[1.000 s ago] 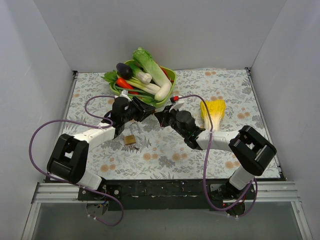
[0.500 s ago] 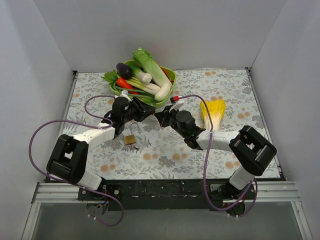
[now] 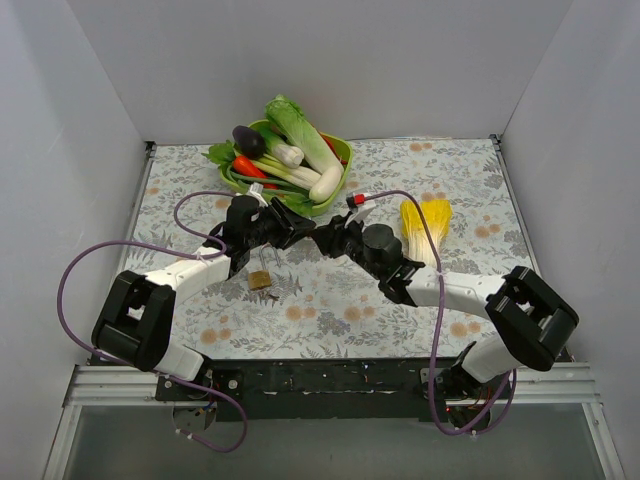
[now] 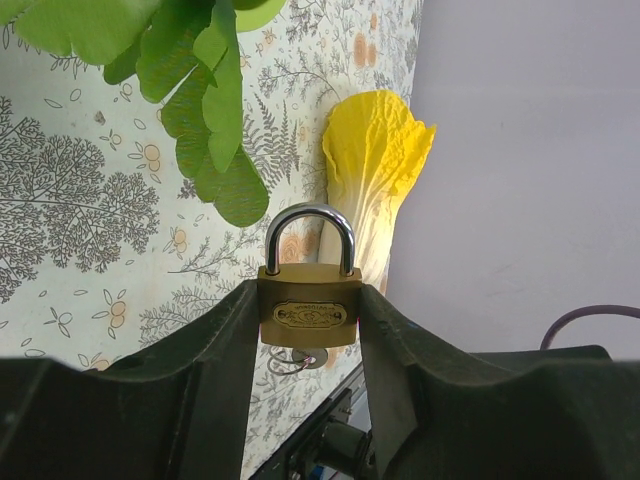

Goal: Unlock with the key

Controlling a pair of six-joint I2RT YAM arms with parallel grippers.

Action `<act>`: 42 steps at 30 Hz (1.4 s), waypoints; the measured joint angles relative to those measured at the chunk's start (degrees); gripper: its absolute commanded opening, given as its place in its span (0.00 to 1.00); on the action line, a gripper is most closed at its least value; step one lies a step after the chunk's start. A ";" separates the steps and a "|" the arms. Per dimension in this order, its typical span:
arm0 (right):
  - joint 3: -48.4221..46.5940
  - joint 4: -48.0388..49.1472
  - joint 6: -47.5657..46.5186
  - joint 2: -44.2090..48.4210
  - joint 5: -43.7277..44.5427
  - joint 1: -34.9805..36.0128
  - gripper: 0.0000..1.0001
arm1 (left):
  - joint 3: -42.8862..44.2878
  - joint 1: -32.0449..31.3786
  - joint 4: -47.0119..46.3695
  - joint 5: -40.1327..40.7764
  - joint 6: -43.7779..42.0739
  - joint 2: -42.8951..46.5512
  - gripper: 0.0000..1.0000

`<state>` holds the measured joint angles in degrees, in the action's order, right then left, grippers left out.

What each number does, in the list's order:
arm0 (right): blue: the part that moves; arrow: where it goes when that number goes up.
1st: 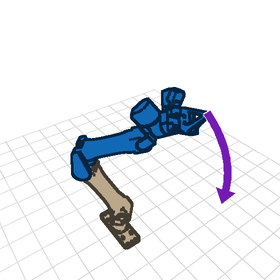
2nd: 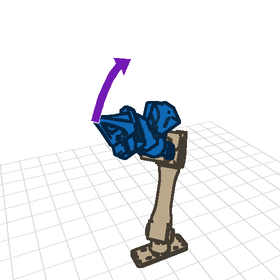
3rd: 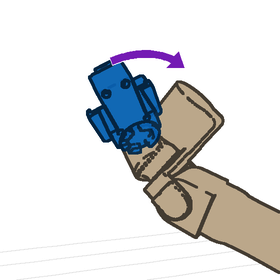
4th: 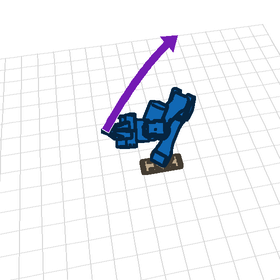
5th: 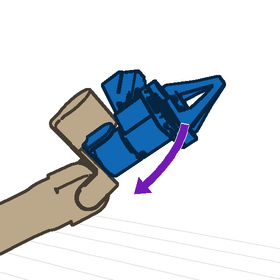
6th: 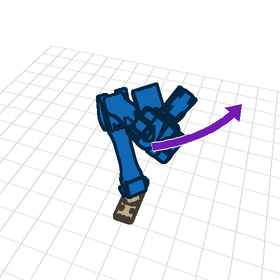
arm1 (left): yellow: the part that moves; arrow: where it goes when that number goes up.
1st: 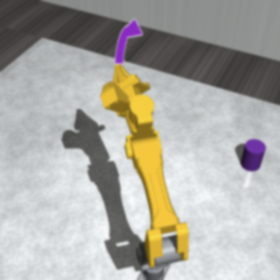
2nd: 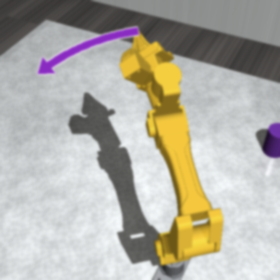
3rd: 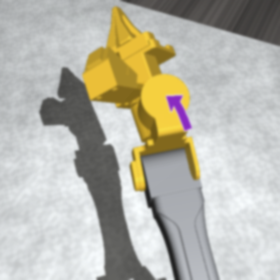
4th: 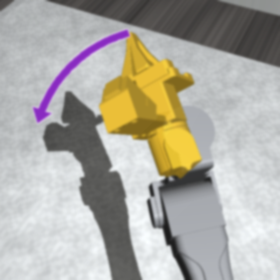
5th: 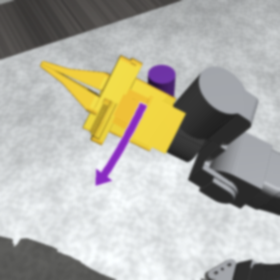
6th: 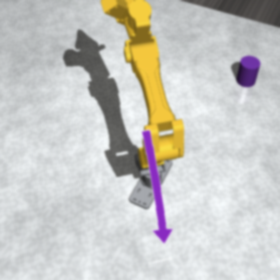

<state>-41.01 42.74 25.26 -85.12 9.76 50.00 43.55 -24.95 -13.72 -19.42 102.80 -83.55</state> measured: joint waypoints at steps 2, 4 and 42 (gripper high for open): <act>0.74 -0.52 0.02 0.83 0.20 0.46 0.37 | 0.00 0.02 0.22 -0.31 -0.13 0.00 0.00; 1.20 -1.31 0.04 1.01 0.33 0.81 0.37 | 0.00 0.02 0.31 -0.52 -0.33 0.00 0.00; 1.38 -4.31 0.04 -0.44 0.83 1.03 0.23 | 0.00 0.02 0.42 -1.09 -0.55 0.07 0.00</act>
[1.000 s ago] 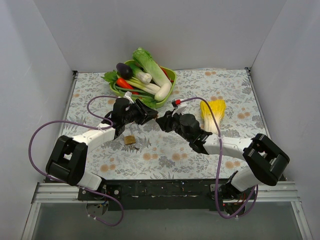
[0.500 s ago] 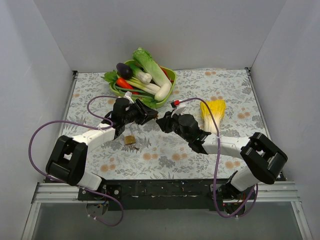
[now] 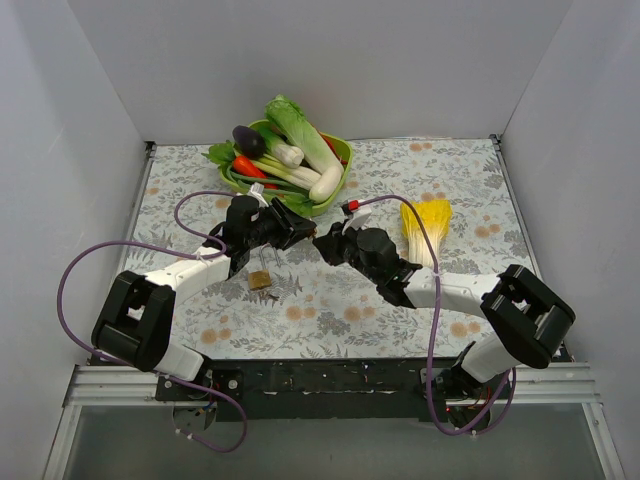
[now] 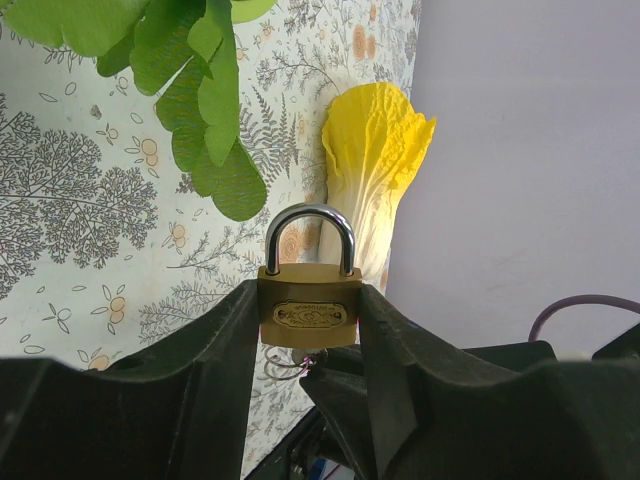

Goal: Unlock with the key

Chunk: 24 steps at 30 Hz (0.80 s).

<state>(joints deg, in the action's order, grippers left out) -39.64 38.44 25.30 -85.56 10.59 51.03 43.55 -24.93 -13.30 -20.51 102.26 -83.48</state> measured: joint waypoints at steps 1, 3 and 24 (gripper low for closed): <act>-0.02 0.00 -0.02 -0.02 0.04 0.00 0.23 | 0.00 0.00 0.00 -0.02 0.00 0.00 0.00; -0.09 -0.02 -0.04 -0.04 0.22 0.00 0.22 | 0.00 0.00 0.00 -0.04 0.00 0.00 0.00; -1.86 -0.15 -0.17 -1.92 1.33 0.00 0.01 | 0.00 0.24 0.04 0.42 -0.44 0.00 0.00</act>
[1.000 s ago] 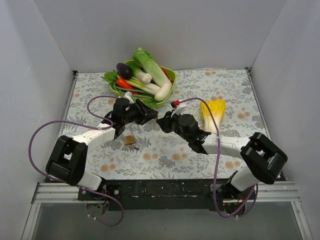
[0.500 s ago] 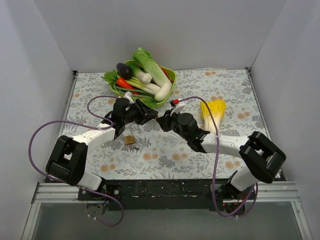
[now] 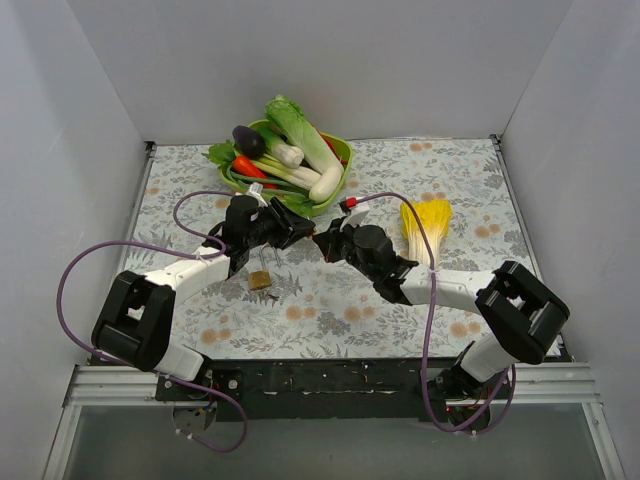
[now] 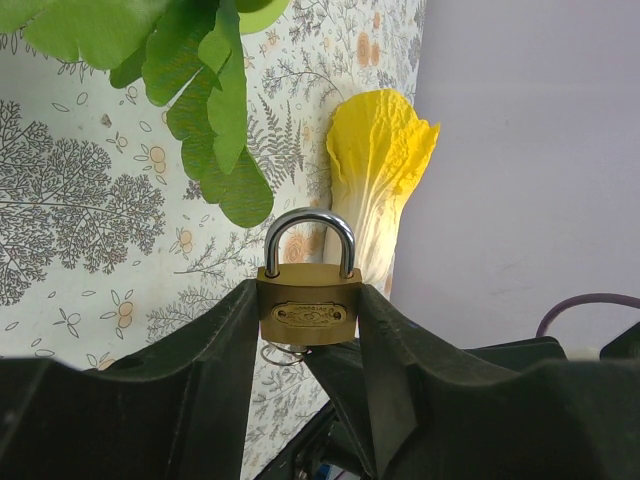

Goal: Unlock with the key

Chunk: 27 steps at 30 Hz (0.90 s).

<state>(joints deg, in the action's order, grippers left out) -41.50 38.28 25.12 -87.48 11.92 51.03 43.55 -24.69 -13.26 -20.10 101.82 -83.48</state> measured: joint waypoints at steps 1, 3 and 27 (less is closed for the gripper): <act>0.00 0.02 0.00 0.00 0.07 0.00 0.01 | 0.00 0.00 0.00 0.00 0.02 0.00 0.00; 0.00 0.22 0.00 -0.02 0.15 0.00 0.01 | 0.00 0.04 -0.07 -0.02 0.04 0.00 0.00; 4.13 14.23 13.90 -1.79 -8.90 -5.60 0.01 | -1.62 0.55 -7.23 -0.96 -2.19 1.75 0.00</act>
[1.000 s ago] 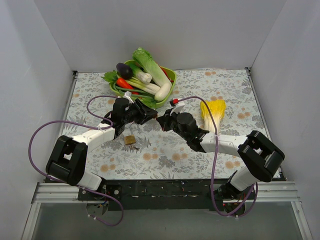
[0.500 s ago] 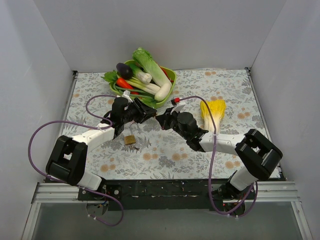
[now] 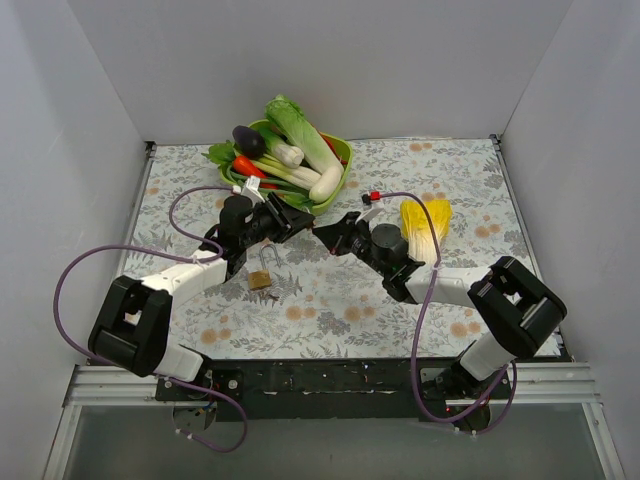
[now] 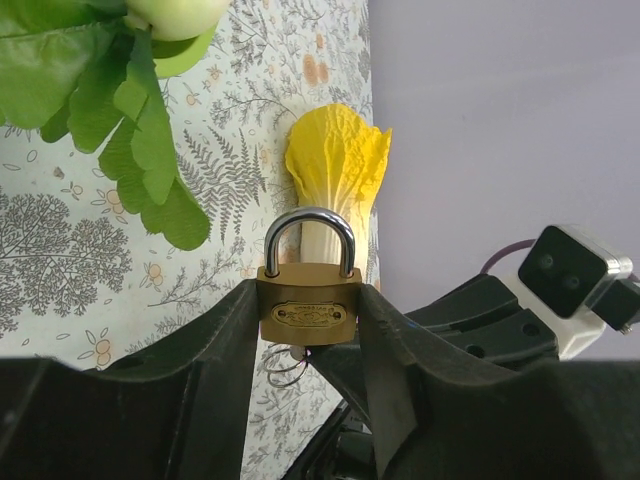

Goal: Unlock with the key

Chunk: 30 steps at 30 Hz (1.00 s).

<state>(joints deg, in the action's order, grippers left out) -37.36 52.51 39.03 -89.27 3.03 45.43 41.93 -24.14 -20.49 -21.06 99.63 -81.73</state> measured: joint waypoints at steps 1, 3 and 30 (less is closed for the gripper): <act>0.24 0.57 0.70 0.00 -0.44 -0.20 0.01 | -0.15 0.00 -0.55 -0.28 -0.26 0.09 0.00; 0.74 1.97 2.23 0.00 -1.29 -0.68 0.01 | -0.22 -0.02 -1.44 -0.68 -0.79 0.22 0.00; 5.42 18.82 12.50 0.00 -7.34 -3.45 0.01 | -3.54 0.04 -17.77 -6.97 -2.82 2.56 0.00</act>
<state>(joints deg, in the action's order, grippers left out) -31.94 71.33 51.53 -89.27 -4.32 41.98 38.39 -24.10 -38.26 -28.03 96.82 -79.18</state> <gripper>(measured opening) 0.021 0.397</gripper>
